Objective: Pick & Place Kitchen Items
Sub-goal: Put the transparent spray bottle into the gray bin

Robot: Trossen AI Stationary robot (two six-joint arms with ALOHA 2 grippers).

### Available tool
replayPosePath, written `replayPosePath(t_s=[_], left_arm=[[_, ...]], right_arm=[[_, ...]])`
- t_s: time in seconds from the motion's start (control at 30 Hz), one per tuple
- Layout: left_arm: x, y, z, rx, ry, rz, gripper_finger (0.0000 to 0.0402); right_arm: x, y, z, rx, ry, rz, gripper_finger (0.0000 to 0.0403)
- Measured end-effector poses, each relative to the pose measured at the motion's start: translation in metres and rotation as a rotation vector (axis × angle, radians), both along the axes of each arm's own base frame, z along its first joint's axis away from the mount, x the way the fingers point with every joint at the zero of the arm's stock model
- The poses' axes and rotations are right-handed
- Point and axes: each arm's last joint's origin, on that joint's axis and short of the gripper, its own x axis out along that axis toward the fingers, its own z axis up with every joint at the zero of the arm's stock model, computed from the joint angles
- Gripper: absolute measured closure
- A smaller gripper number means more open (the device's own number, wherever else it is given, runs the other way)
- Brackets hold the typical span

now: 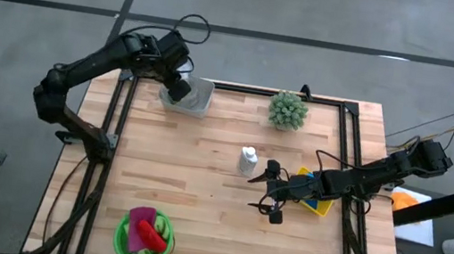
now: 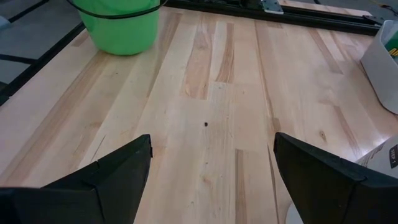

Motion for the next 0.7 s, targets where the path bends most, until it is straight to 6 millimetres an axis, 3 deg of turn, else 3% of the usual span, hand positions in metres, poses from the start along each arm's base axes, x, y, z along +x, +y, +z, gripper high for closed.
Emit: replayPosePath(t_s=[0.33,0.7], left_arm=[[-0.0039,0.0044,-0.0053,-0.013,0.019,0.021,0.0349],[-0.0050,0.0041,-0.0036,-0.009,0.025,0.021,0.0297]], right_arm=[[0.0000,0.0000,0.0000,0.000,0.000,0.000,0.0069],[0.0000,0.0001,-0.0001,0.006,0.001,0.002,0.0069]])
